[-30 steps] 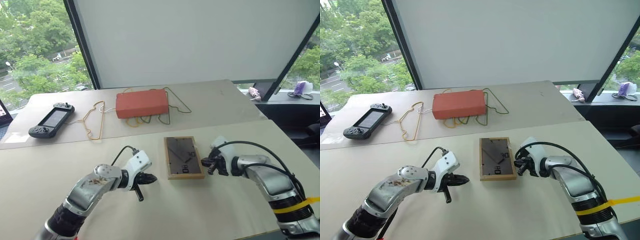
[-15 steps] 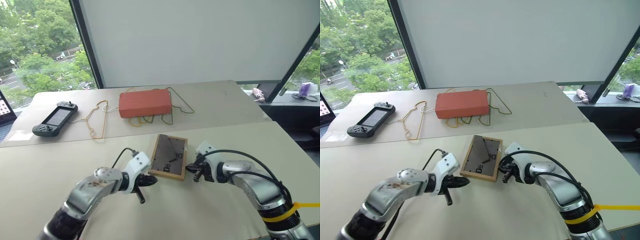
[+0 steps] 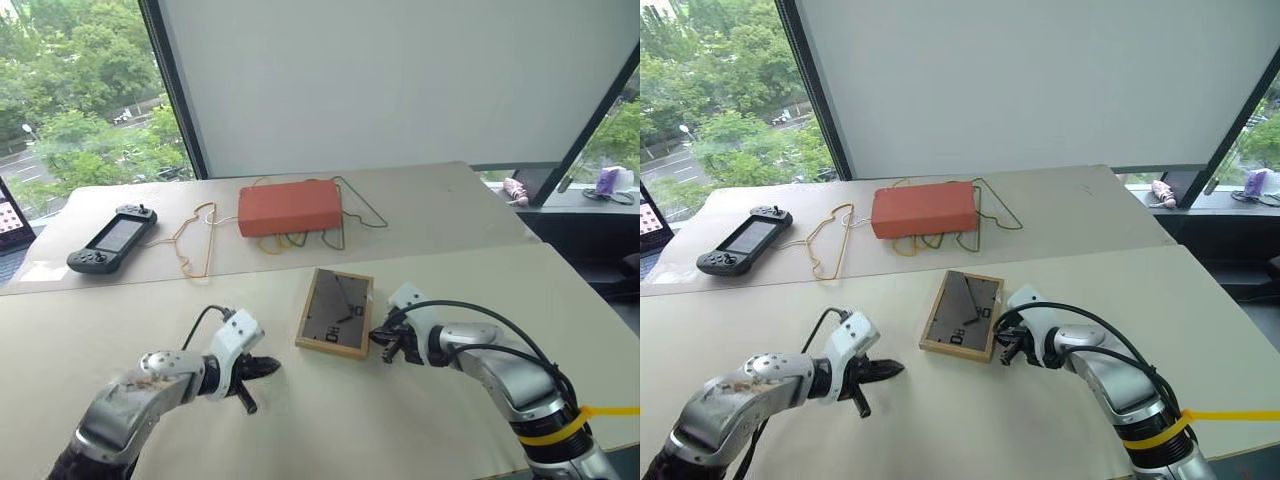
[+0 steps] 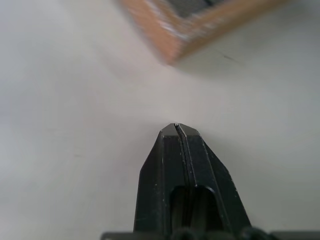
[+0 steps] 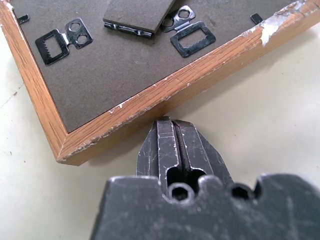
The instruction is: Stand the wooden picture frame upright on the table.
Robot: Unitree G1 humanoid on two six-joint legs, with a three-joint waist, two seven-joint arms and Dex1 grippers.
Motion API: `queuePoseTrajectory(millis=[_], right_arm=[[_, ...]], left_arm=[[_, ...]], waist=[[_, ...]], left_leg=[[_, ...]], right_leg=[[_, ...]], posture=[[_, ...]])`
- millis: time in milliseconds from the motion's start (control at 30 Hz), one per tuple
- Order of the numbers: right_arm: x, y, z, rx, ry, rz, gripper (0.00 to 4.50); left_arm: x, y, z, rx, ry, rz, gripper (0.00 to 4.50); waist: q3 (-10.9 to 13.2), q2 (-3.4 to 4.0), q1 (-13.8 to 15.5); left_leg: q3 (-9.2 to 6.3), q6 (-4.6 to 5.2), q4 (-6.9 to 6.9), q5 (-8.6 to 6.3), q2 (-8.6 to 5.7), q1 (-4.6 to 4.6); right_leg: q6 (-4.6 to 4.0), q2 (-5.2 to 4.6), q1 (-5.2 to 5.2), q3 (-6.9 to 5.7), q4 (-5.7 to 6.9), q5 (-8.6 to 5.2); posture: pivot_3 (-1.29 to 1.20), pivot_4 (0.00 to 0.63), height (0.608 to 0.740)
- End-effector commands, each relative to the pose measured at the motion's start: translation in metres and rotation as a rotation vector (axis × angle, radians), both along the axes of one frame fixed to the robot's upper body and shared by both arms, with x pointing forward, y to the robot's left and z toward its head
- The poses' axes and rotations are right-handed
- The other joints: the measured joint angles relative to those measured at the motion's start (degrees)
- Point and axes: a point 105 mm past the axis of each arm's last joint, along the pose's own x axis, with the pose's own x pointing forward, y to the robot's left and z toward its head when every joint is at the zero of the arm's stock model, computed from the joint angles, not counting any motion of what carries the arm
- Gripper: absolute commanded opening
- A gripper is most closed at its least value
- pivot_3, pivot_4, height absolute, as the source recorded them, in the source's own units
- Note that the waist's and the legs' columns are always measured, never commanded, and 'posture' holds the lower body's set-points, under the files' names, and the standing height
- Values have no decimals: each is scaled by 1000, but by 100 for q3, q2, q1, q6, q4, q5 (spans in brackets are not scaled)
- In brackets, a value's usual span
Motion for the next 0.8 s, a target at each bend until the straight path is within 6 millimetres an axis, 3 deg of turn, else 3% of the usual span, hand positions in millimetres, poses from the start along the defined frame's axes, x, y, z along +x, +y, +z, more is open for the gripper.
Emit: queuePoseTrajectory(millis=[33,100,200,367,567,800], right_arm=[[10,-8,3,-8,-34,-65,17],[13,-11,3,-10,-41,-92,17],[13,-7,5,-8,-47,-90,17],[8,10,10,0,-61,-58,17],[-4,41,14,-2,-57,30,17],[-26,62,9,-13,-3,165,17]], left_arm=[[29,-12,-13,48,-43,91,39],[37,-35,-17,35,-51,54,39],[43,-51,-25,45,-45,33,39],[40,-60,-28,42,-33,17,39],[24,-35,-25,52,2,55,39],[-21,1,-24,85,90,90,39]], waist=[[-1,-1,12],[-2,0,45],[-4,-3,64],[-7,-2,71],[-8,-2,-62],[-12,-3,-200]], left_leg=[[-2,0,1,1,-2,6],[-10,0,2,2,-9,18],[-20,0,2,2,-12,34],[-23,-1,2,2,-12,35],[-25,1,-6,1,-6,31],[-30,1,-48,0,-6,5]], right_leg=[[1,-1,9,-1,-2,2],[2,-5,33,-4,-6,2],[3,-7,60,-13,-19,3],[4,-8,62,-13,-20,3],[4,1,47,-8,-20,3],[4,8,-46,7,-2,2]], posture=[[0,150,740],[0,150,740],[0,150,740],[0,150,740],[0,150,740],[0,150,740]])
